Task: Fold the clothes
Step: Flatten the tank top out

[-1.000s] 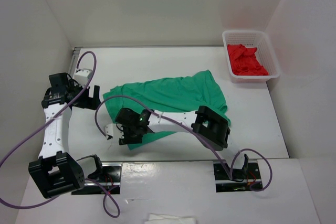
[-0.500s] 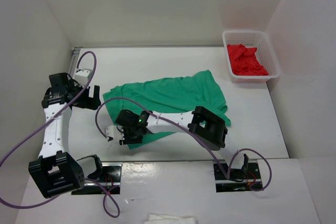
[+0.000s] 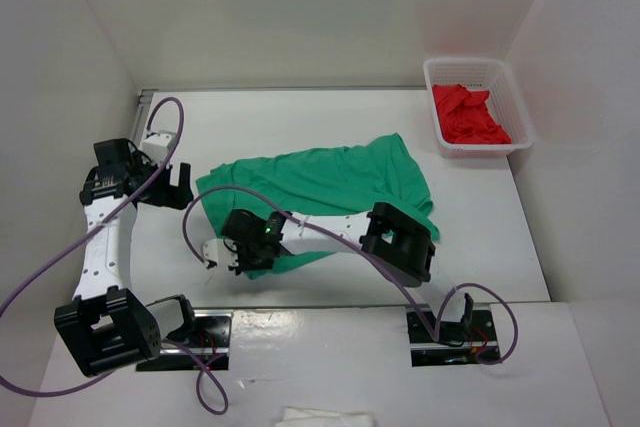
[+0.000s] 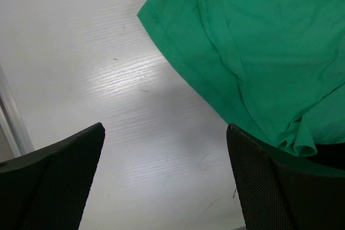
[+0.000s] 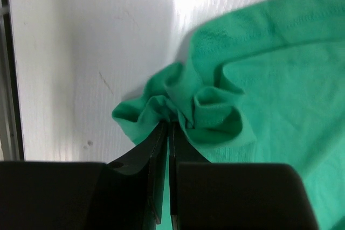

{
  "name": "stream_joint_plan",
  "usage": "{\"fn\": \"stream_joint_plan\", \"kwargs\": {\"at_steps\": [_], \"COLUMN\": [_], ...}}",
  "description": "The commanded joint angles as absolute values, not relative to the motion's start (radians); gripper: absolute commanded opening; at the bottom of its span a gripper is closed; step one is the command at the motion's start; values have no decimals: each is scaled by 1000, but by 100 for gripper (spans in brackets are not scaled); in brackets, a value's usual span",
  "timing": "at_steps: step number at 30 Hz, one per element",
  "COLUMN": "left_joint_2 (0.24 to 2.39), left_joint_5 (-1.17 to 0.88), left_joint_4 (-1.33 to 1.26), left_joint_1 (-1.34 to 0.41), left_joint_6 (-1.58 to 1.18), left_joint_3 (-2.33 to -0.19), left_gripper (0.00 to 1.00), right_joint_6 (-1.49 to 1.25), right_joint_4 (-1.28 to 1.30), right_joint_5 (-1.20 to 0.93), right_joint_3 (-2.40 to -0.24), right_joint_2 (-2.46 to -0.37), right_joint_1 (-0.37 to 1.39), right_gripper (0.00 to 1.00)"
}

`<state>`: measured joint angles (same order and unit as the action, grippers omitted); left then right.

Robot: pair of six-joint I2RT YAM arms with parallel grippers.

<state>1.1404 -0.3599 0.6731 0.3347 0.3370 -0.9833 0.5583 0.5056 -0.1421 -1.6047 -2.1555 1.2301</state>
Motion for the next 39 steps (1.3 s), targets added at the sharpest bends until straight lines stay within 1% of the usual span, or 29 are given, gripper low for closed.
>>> {"fn": "stream_joint_plan", "kwargs": {"at_steps": [1, 6, 7, 10, 11, 12, 18, 21, 24, 26, 27, 32, 33, 34, 39], "left_joint_2": [1149, 1177, 1177, 1166, 1166, 1166, 1166, 1166, 1175, 1175, 1175, 1210, 1225, 1235, 1290], "left_joint_5": [-394, -394, -394, -403, -403, -403, -403, -403, -403, -403, -403, -353, -344, -344, -322], "left_joint_4": [675, 684, 684, 684, 684, 684, 684, 684, 684, 684, 684, 675, 675, 675, 675], "left_joint_1": [331, 331, 331, 331, 331, 331, 331, 331, 331, 331, 331, 290, 279, 270, 215], "left_joint_6": [345, 354, 354, 354, 354, 354, 354, 354, 354, 364, 364, 364, 364, 364, 364], "left_joint_3": [-977, -986, -986, -986, -986, -986, -986, -986, -986, -986, -986, -986, -995, -996, -1017], "left_gripper": [100, 100, 100, 100, 100, 100, 100, 100, 100, 100, 100, 100, 100, 100, 100], "right_joint_6": [555, 555, 555, 555, 555, 555, 555, 564, 574, 574, 583, 638, 670, 670, 670], "right_joint_4": [512, 545, 555, 555, 545, 545, 545, 593, 636, 646, 658, 825, 860, 892, 966], "right_joint_5": [-86, -46, -28, 3, 3, 12, 12, -15, -57, -78, -78, -175, -196, -208, -209], "right_joint_3": [-1591, -1580, -1580, -1530, -1519, -1510, -1451, -1439, -1425, -1413, -1404, -1413, -1413, -1423, -1401], "right_joint_2": [-2028, -1887, -1855, -1797, -1786, -1775, -1720, -1694, -1646, -1614, -1588, -1543, -1543, -1543, -1507], "right_joint_1": [1229, 1229, 1229, 1229, 1229, 1229, 1229, 1229, 1229, 1229, 1229, 1229, 1229, 1244, 1267], "right_gripper": [10, 11, 13, 13, 13, 11, 11, 13, 13, 6, 6, 6, 9, 9, 10]}}
